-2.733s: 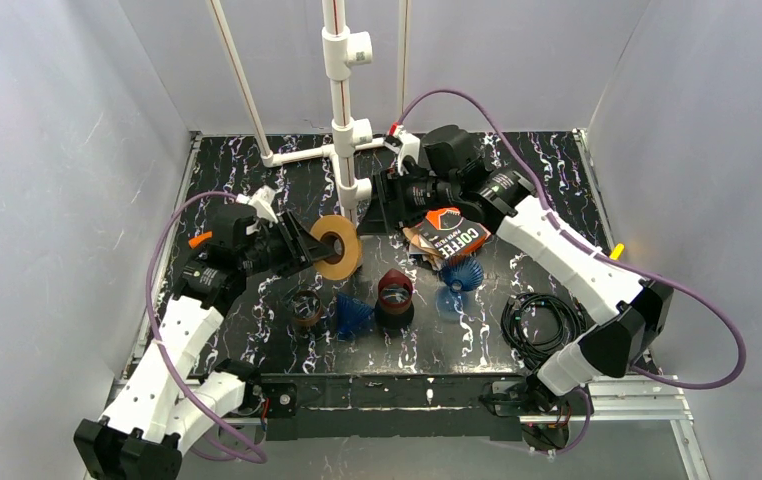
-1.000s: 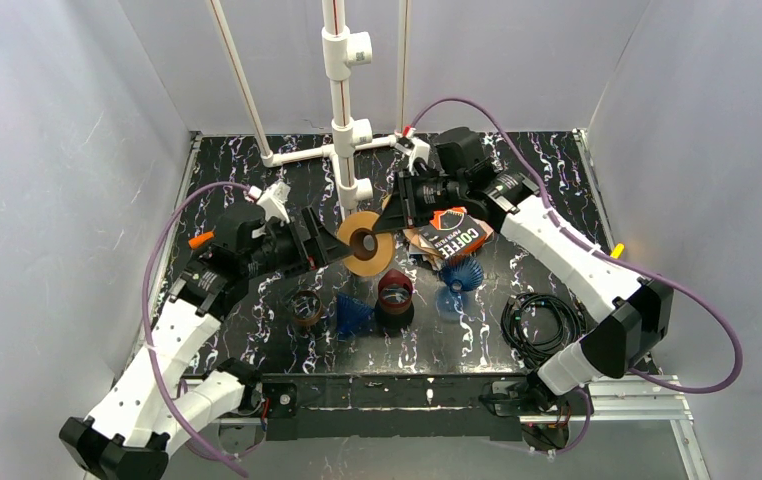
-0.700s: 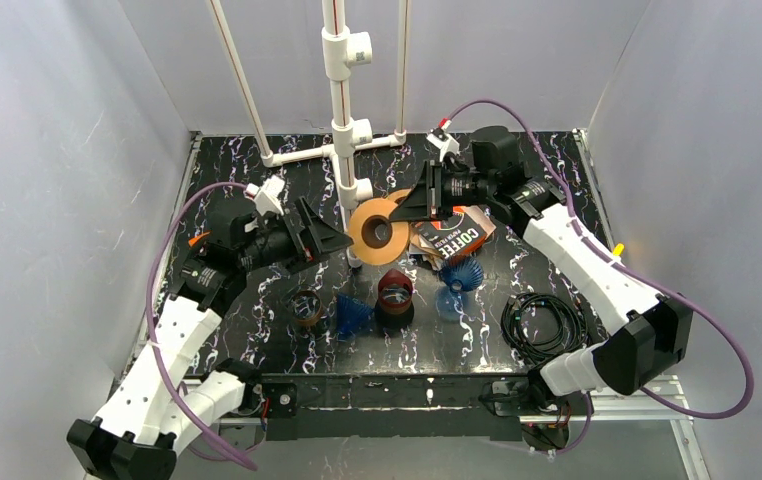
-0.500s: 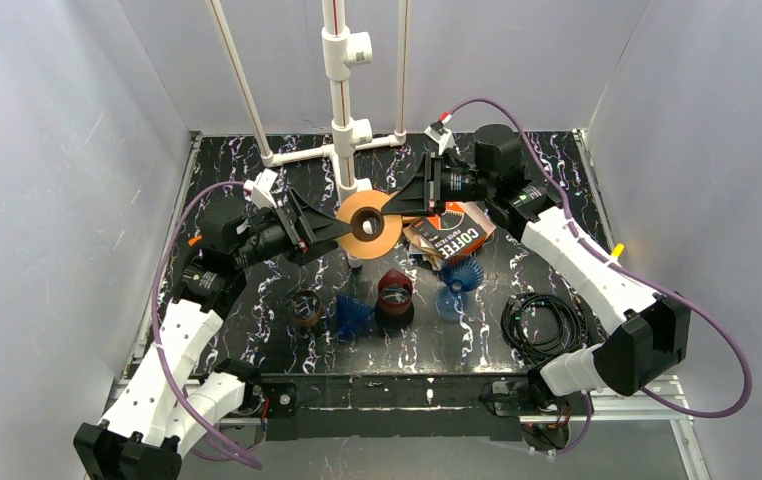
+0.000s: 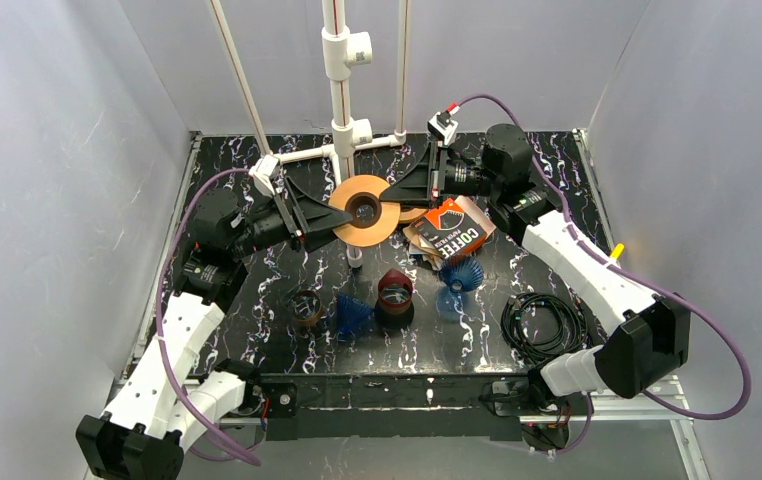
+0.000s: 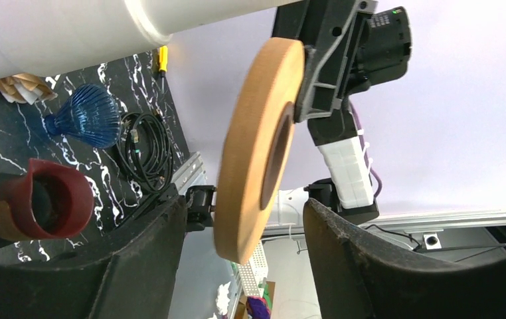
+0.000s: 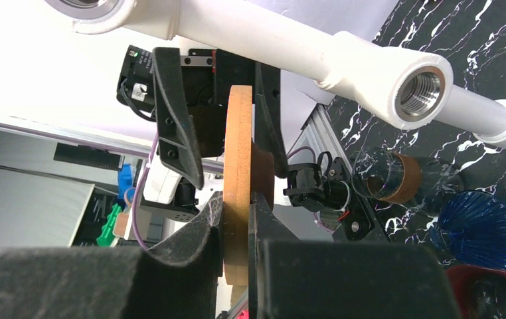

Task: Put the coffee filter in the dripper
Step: Place the dripper holder onto the coffee server.

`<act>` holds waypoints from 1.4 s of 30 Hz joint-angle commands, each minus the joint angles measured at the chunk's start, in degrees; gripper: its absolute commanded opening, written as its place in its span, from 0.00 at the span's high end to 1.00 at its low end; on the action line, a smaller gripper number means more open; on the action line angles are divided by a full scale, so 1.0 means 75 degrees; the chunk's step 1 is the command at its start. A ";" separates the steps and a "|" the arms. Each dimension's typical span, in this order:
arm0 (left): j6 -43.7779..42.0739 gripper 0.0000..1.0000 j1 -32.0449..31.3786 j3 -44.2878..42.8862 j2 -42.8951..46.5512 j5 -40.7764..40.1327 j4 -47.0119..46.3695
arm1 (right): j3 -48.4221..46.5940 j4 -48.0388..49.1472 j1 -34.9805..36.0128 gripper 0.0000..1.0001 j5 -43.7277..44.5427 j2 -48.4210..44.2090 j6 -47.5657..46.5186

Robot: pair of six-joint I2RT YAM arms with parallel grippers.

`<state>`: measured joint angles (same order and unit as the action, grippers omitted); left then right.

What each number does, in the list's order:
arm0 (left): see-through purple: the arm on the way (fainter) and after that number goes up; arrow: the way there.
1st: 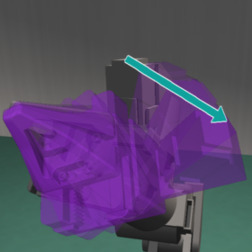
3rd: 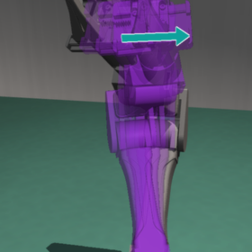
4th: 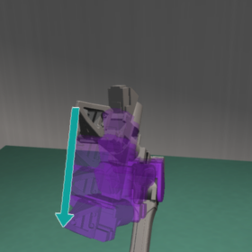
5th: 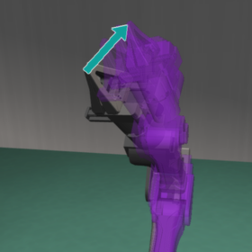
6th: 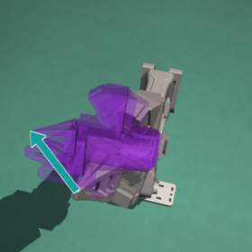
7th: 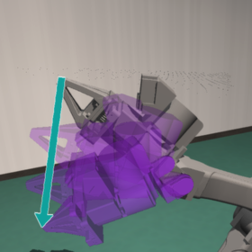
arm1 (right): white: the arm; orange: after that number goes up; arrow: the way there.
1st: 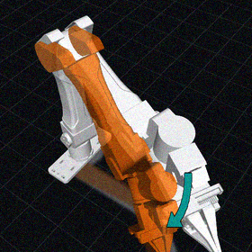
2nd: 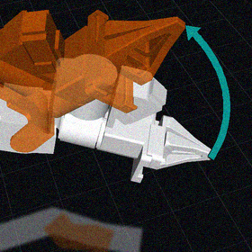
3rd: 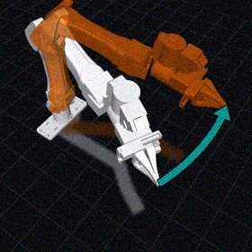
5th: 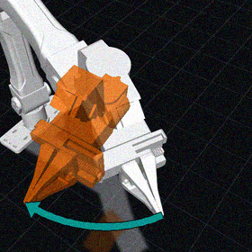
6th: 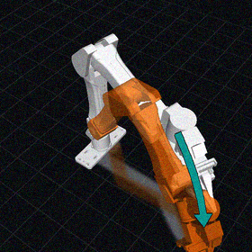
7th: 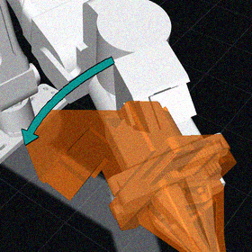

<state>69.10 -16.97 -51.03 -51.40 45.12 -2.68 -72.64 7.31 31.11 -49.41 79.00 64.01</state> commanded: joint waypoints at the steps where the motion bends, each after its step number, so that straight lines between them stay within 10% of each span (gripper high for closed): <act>1: 0.0151 0.39 0.0038 -0.0397 0.0054 0.0231 -0.0289 | 0.0043 0.0754 -0.0074 0.99 -0.0057 -0.0323 0.0326; 19: 0.0935 0.93 0.0044 -0.0137 0.0009 -0.0005 -0.1283 | 0.0462 0.1012 -0.0246 0.98 -0.0008 -0.0300 0.0533; 33: -0.0276 1.00 0.0089 0.0089 0.0073 0.1027 -0.1296 | -0.0432 -0.1715 -0.0410 0.02 0.0236 -0.0266 -0.1589; 38: -0.0760 1.00 0.0196 0.0281 0.0181 0.1632 -0.0737 | -0.0463 -0.2150 -0.0531 0.02 0.0318 -0.0337 -0.2034; 42: -0.2953 1.00 0.0217 -0.0397 0.0394 0.1252 0.2659 | -0.0511 -0.2695 -0.0591 0.02 0.0462 -0.0347 -0.2527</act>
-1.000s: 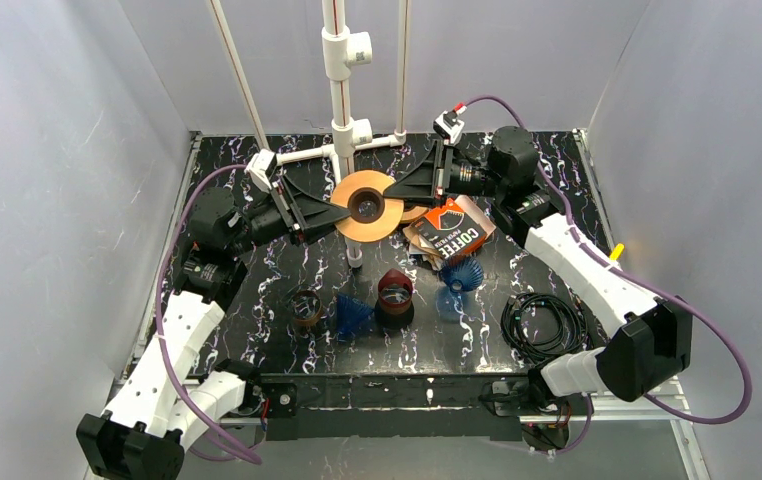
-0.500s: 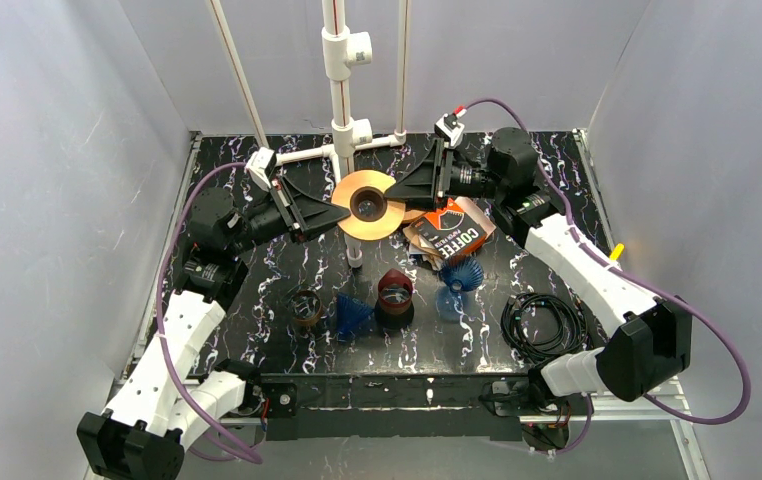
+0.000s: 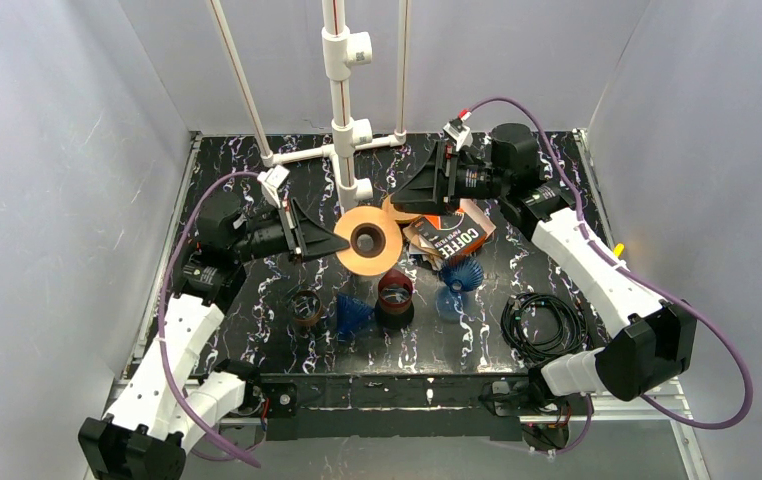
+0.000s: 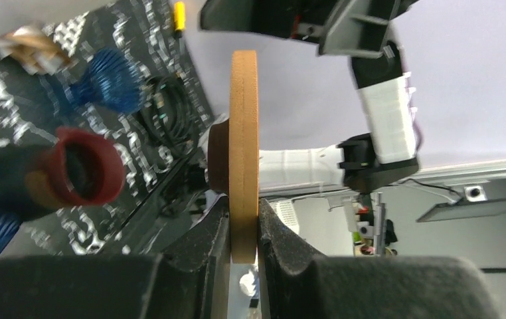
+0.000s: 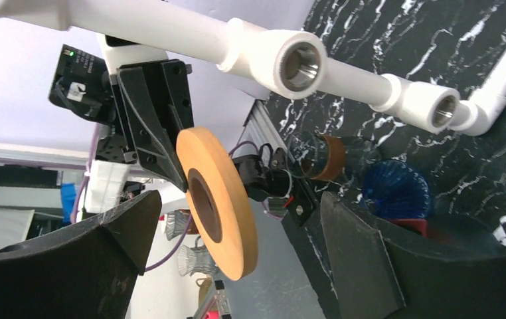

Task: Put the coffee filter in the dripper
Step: Place the dripper holder onto the coffee server.

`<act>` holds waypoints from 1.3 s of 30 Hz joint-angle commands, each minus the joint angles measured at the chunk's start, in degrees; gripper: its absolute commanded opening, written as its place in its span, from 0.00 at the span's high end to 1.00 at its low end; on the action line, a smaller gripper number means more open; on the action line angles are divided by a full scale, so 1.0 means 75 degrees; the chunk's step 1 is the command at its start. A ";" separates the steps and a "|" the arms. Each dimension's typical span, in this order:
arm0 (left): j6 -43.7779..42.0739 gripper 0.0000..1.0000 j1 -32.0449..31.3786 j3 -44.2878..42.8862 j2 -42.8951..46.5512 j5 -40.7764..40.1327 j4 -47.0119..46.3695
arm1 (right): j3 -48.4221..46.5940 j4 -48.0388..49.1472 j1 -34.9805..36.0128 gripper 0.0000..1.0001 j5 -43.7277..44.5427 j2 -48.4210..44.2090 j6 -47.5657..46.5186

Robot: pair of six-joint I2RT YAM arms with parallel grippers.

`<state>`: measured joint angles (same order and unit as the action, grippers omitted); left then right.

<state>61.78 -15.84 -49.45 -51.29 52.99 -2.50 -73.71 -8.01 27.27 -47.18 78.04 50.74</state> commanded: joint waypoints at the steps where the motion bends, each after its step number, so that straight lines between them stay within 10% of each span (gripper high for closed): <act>1: -0.2539 1.00 0.0061 -0.0778 0.0448 0.0011 0.3377 | -0.0407 -0.0856 -0.0084 0.02 0.0222 -0.0211 -0.0923; 8: -0.4190 1.00 0.0085 -0.1208 0.1141 -0.1777 0.6389 | -0.0448 -0.1793 -0.0151 0.02 0.0457 -0.0078 -0.1678; 20: -0.3130 1.00 0.0085 -0.1278 0.2122 -0.4522 0.7944 | -0.0322 -0.2435 -0.0214 0.02 0.0603 0.0135 -0.2254; 39: -0.2022 1.00 0.0601 -0.0578 0.2065 -0.3229 0.6220 | -0.0310 -0.2729 -0.0284 0.02 0.0519 0.0426 -0.2604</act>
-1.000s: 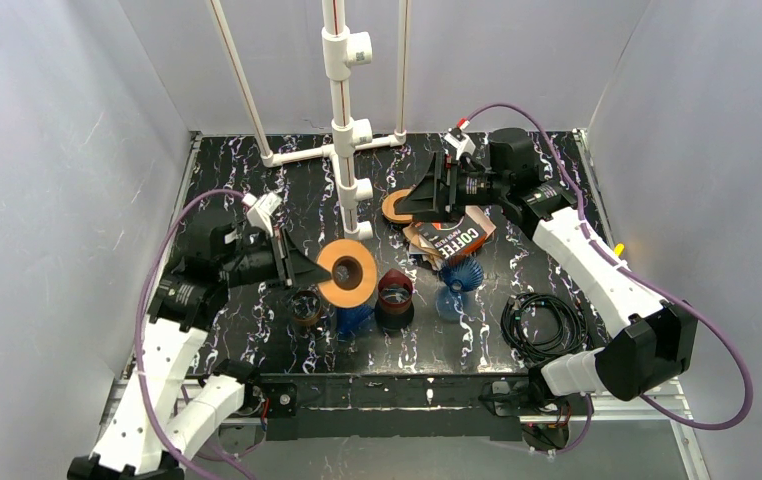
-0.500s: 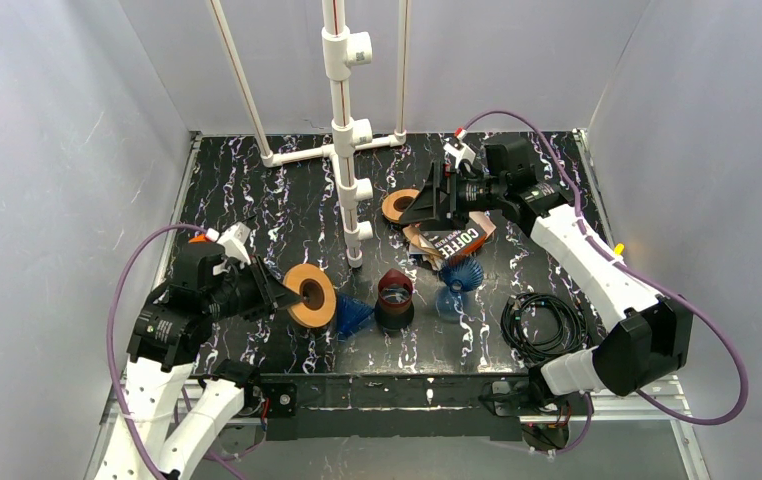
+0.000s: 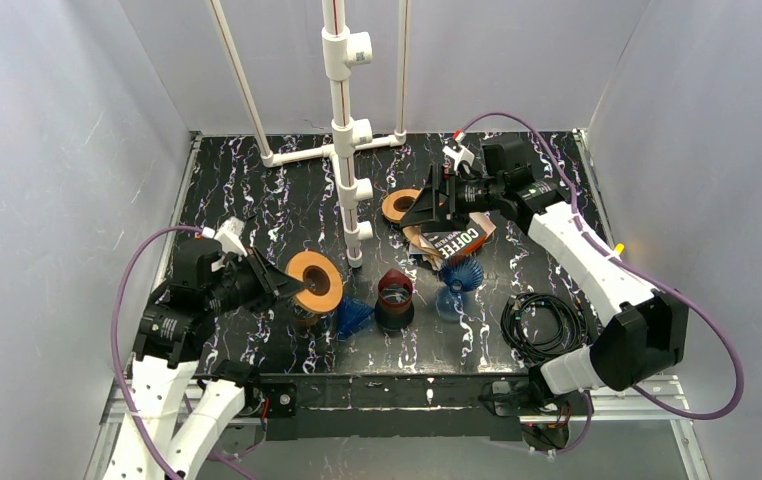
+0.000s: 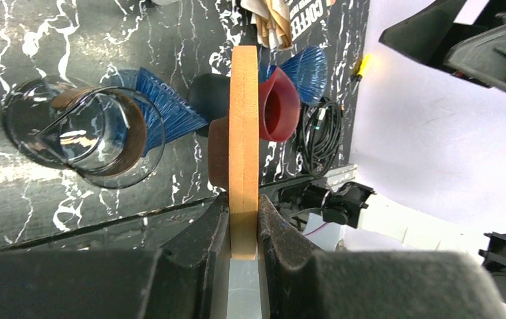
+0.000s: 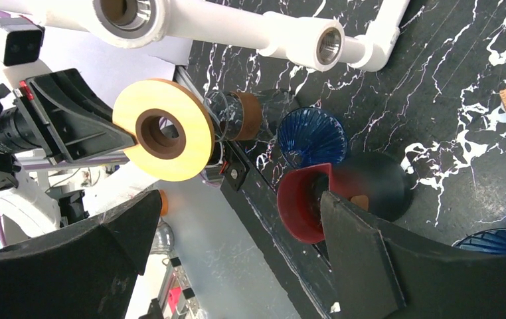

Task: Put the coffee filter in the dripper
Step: Place the dripper holder onto the coffee server.

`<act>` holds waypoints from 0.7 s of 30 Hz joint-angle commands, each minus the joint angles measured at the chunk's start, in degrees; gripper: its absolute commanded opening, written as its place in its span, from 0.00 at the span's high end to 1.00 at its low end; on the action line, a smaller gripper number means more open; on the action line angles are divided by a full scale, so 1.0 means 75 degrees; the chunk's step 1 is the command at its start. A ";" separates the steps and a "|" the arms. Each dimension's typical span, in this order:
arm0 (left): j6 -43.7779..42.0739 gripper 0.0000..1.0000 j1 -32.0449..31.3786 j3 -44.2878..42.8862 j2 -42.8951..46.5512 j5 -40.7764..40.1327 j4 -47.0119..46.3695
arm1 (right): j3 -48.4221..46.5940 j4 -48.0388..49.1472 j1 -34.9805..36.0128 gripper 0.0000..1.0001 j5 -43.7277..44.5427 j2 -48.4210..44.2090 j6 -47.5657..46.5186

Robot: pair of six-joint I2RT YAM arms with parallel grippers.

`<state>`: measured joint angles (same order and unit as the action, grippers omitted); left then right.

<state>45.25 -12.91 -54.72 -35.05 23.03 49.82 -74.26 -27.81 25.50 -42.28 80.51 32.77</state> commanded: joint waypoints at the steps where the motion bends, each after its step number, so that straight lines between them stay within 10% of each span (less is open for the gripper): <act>1: 0.0201 1.00 0.0285 0.0150 -0.0153 0.0888 -0.0821 | -0.0255 -0.0124 -0.0048 0.02 -0.0140 0.0129 -0.0232; 21: -0.0925 1.00 0.4249 0.1002 -0.0614 0.4440 -0.0160 | -0.0234 -0.0484 -0.0071 0.02 -0.0135 0.0222 -0.0616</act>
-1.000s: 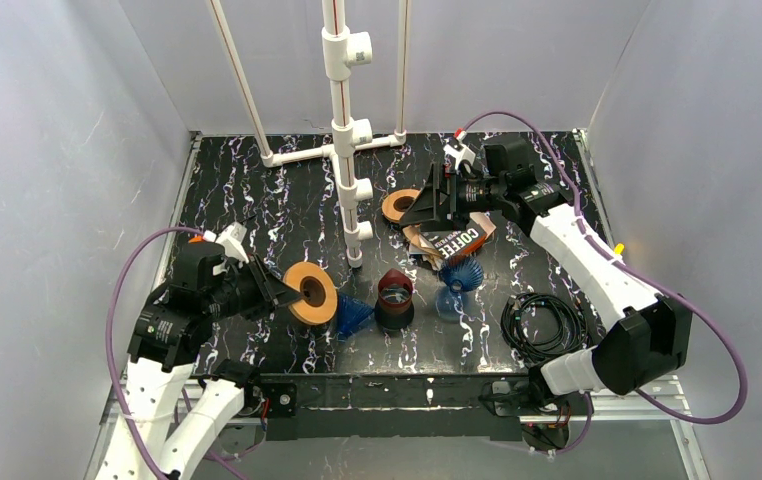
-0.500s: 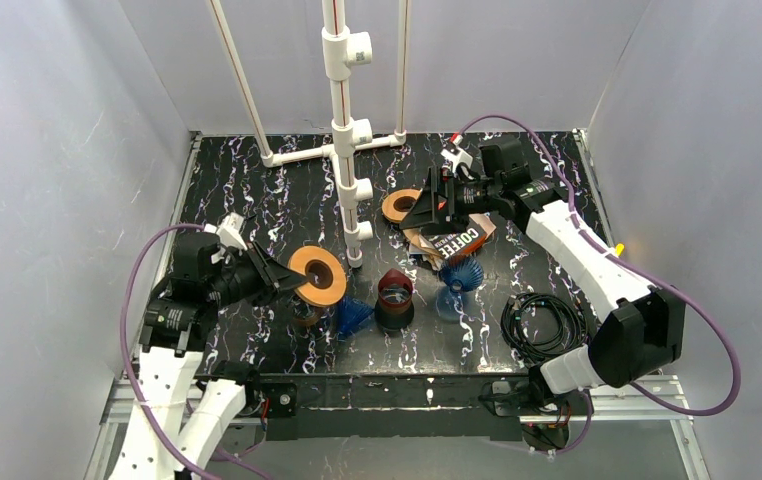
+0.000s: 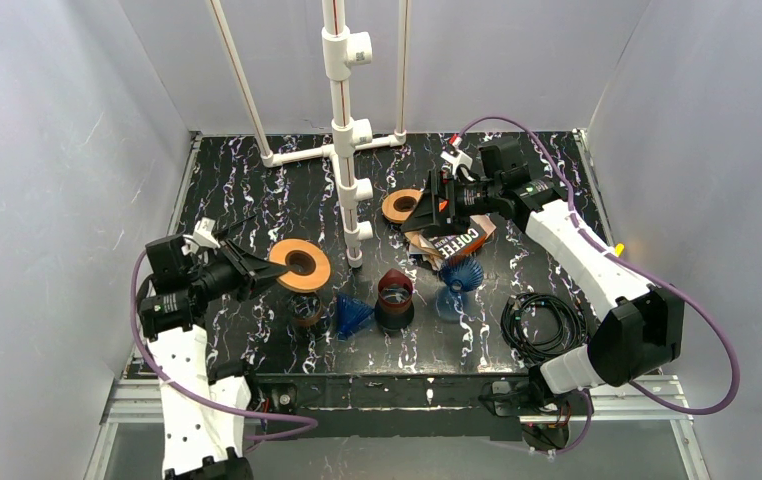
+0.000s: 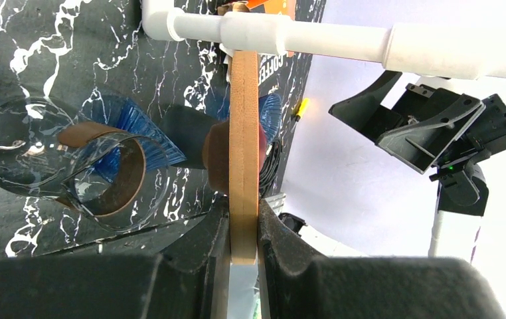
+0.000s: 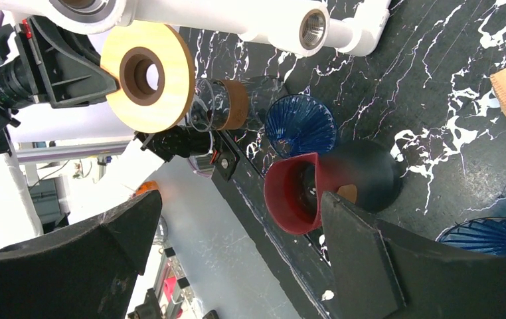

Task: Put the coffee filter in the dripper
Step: Place the dripper holder onto the coffee server.

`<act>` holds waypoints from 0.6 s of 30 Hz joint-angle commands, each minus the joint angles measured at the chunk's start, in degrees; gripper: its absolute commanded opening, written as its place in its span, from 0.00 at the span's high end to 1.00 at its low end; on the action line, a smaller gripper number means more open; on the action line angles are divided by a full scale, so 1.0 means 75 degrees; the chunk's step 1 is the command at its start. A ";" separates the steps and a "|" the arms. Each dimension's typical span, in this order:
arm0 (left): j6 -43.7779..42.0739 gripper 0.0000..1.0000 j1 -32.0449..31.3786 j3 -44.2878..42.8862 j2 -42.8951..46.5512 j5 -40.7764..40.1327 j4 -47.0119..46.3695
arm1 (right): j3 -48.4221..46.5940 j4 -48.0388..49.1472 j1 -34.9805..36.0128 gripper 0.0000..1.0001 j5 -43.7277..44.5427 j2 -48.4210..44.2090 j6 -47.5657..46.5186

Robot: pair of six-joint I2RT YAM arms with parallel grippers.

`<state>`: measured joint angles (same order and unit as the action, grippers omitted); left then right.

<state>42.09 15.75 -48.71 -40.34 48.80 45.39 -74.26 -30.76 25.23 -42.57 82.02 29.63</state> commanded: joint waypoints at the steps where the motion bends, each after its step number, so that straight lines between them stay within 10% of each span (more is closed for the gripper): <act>1: -0.0523 1.00 0.0472 0.0284 0.0141 0.0950 0.0456 | -0.0235 -0.0106 -0.0036 0.02 -0.0101 0.0036 -0.0213; 18: -0.1092 1.00 0.0492 0.1374 0.1074 -0.0088 0.1194 | -0.0248 -0.0211 -0.0072 0.02 -0.0112 0.0350 -0.0432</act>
<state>34.09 19.07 -40.25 -32.45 47.66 55.18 -74.26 -32.97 25.08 -42.57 84.49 27.64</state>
